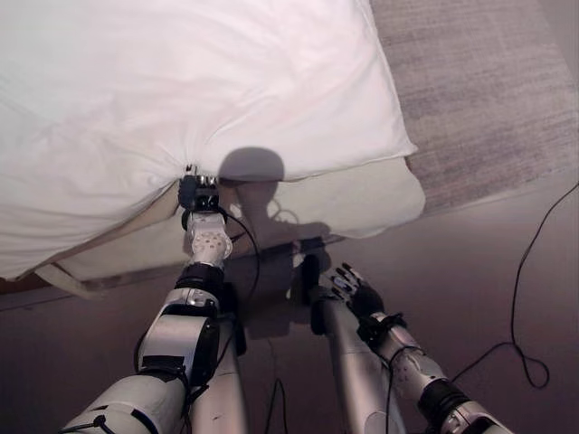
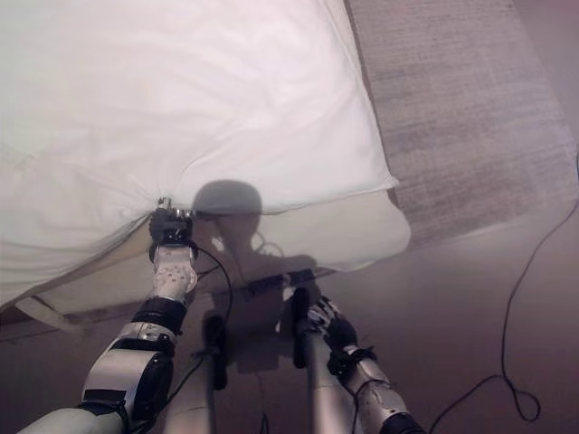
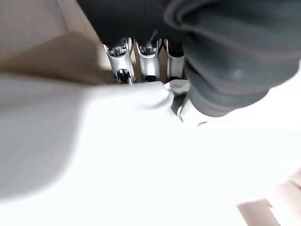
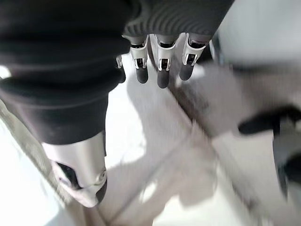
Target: Make the bed
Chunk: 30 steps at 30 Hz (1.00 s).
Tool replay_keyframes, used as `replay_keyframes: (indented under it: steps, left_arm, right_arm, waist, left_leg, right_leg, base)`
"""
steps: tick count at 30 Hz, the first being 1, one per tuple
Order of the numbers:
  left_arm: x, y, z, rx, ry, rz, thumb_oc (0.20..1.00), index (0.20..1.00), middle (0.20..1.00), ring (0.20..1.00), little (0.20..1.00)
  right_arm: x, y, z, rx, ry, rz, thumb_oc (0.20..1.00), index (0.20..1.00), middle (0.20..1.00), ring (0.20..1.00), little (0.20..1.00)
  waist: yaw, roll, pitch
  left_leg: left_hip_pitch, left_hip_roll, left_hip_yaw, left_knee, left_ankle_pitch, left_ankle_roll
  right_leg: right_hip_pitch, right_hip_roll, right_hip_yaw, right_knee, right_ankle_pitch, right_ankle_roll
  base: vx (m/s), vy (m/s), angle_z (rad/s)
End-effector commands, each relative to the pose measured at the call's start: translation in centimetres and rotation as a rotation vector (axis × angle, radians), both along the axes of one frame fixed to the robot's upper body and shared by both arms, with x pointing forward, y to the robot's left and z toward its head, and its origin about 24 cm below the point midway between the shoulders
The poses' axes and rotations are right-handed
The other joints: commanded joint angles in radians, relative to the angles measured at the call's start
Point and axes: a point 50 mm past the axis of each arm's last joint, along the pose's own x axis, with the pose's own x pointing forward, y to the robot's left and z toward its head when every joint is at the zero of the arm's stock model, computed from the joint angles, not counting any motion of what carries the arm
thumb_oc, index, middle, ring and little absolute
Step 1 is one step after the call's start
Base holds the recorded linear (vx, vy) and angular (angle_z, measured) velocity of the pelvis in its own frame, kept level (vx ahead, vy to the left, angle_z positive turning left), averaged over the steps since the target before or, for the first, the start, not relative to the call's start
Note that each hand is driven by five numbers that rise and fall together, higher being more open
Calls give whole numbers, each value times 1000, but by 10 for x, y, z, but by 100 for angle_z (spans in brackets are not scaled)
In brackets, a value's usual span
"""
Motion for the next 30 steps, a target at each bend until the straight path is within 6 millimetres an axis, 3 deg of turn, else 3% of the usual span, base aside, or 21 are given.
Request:
replay_keyframes:
  steps: [1, 8, 14, 15, 17, 19, 20, 21, 30]
  left_arm:
    - [-6, -1, 36, 40, -225, 29, 200, 200, 200, 200, 200]
    - [-14, -22, 48, 43, -322, -26, 200, 200, 200, 200, 200]
    - [-25, -53, 64, 44, -415, -110, 200, 200, 200, 200, 200]
    - [-31, -67, 67, 37, -442, -154, 200, 200, 200, 200, 200]
    - [-34, -73, 71, 35, -455, -165, 200, 200, 200, 200, 200]
    - [-41, -83, 81, 38, -503, -193, 200, 200, 200, 200, 200]
    - [-41, -83, 82, 39, -504, -194, 200, 200, 200, 200, 200]
    - [-47, -86, 87, 41, -532, -205, 200, 200, 200, 200, 200]
    - [-67, -102, 100, 51, -617, -274, 200, 200, 200, 200, 200]
  right_arm:
    - [-5, 11, 10, 144, -57, 0, 1000, 1000, 1000, 1000, 1000]
    - [5, 27, 25, 219, -97, 30, 1000, 1000, 1000, 1000, 1000]
    - [16, 46, 39, 334, -82, 40, 1000, 1000, 1000, 1000, 1000]
    - [25, 60, 46, 402, -51, 33, 1000, 1000, 1000, 1000, 1000]
    - [29, 65, 49, 420, -33, 36, 1000, 1000, 1000, 1000, 1000]
    - [48, 73, 71, 507, -43, 19, 1000, 1000, 1000, 1000, 1000]
    - [49, 73, 71, 508, -44, 19, 1000, 1000, 1000, 1000, 1000]
    - [59, 76, 87, 572, -54, -5, 1000, 1000, 1000, 1000, 1000]
    - [83, 84, 142, 825, -115, -106, 1000, 1000, 1000, 1000, 1000]
  waist:
    - [29, 31, -57]
    - [51, 43, -36]
    - [77, 63, -12]
    - [91, 76, -7]
    - [100, 83, -2]
    - [123, 96, 6]
    - [124, 96, 8]
    - [139, 104, 12]
    - [193, 144, 22]
  left_leg:
    - [-41, -60, 6, -128, 121, 39]
    - [-16, -68, 3, -158, 130, 39]
    - [-8, -82, -14, -166, 139, 45]
    - [-5, -89, -18, -167, 140, 50]
    - [-6, -92, -21, -165, 140, 50]
    - [-7, -102, -29, -163, 140, 53]
    - [-7, -102, -29, -162, 140, 53]
    - [-9, -108, -35, -171, 150, 55]
    - [-14, -138, -68, -163, 143, 66]
  right_leg:
    - [31, 0, -40, -25, -62, 81]
    - [54, -5, -47, -40, -60, 84]
    - [66, -12, -58, -38, -64, 81]
    - [70, -16, -63, -32, -67, 81]
    - [71, -19, -65, -28, -68, 81]
    - [72, -26, -73, -18, -70, 81]
    - [72, -26, -73, -18, -70, 81]
    - [72, -28, -78, -23, -63, 82]
    - [82, -52, -111, -3, -80, 88]
  base:
    - [10, 6, 13]
    - [14, 3, 5]
    - [9, 3, 5]
    - [11, 16, 3]
    - [8, 15, 12]
    - [4, 10, 17]
    - [-12, 5, 20]
    - [2, -1, 15]
    - [12, 6, 16]
